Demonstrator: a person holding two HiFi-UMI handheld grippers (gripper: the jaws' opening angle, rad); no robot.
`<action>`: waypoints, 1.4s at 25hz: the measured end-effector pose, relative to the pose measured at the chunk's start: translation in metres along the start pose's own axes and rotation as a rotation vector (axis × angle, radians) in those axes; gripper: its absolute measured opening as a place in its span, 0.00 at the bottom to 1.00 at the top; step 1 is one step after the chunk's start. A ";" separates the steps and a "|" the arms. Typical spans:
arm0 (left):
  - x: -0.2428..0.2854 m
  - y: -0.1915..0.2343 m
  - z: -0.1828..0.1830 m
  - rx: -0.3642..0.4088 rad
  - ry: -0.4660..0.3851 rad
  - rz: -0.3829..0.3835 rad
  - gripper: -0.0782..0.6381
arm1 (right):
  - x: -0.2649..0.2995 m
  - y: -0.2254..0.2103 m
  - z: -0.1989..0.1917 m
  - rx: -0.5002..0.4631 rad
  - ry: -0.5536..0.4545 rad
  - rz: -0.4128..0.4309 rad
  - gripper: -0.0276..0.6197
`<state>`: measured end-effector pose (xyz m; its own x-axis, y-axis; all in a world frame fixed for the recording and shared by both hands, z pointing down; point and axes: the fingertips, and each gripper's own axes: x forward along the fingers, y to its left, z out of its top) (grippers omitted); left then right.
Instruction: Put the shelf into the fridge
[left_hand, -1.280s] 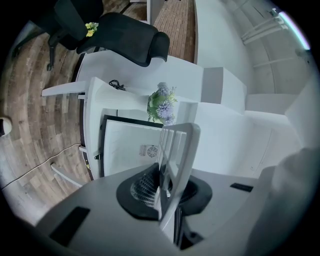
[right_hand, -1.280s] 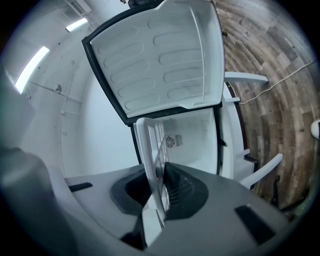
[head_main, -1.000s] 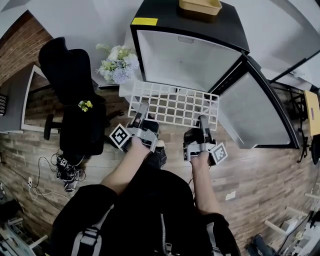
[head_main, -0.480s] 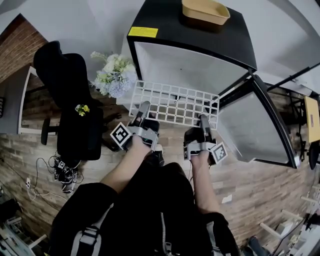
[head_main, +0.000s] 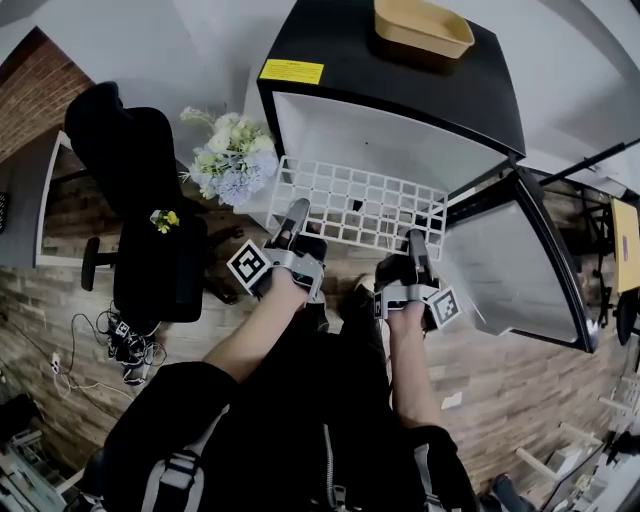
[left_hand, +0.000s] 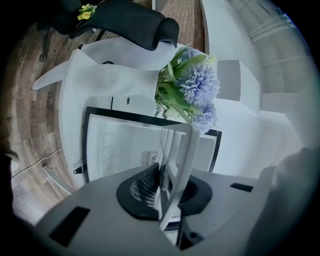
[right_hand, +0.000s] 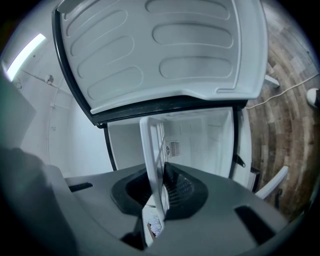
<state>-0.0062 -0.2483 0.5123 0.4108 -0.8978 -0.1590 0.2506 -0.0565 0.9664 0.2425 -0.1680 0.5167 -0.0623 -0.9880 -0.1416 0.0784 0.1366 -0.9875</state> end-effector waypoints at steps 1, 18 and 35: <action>0.001 0.001 0.001 0.000 -0.001 0.000 0.17 | 0.001 -0.001 0.000 0.002 0.000 -0.001 0.11; 0.018 0.008 -0.003 0.005 -0.016 0.002 0.17 | 0.017 -0.002 0.015 -0.006 0.033 0.011 0.11; 0.026 0.008 -0.001 0.009 -0.035 -0.008 0.17 | 0.026 -0.003 0.017 0.000 0.027 0.014 0.11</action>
<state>0.0074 -0.2721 0.5159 0.3782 -0.9118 -0.1599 0.2461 -0.0674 0.9669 0.2572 -0.1952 0.5167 -0.0876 -0.9837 -0.1567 0.0796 0.1499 -0.9855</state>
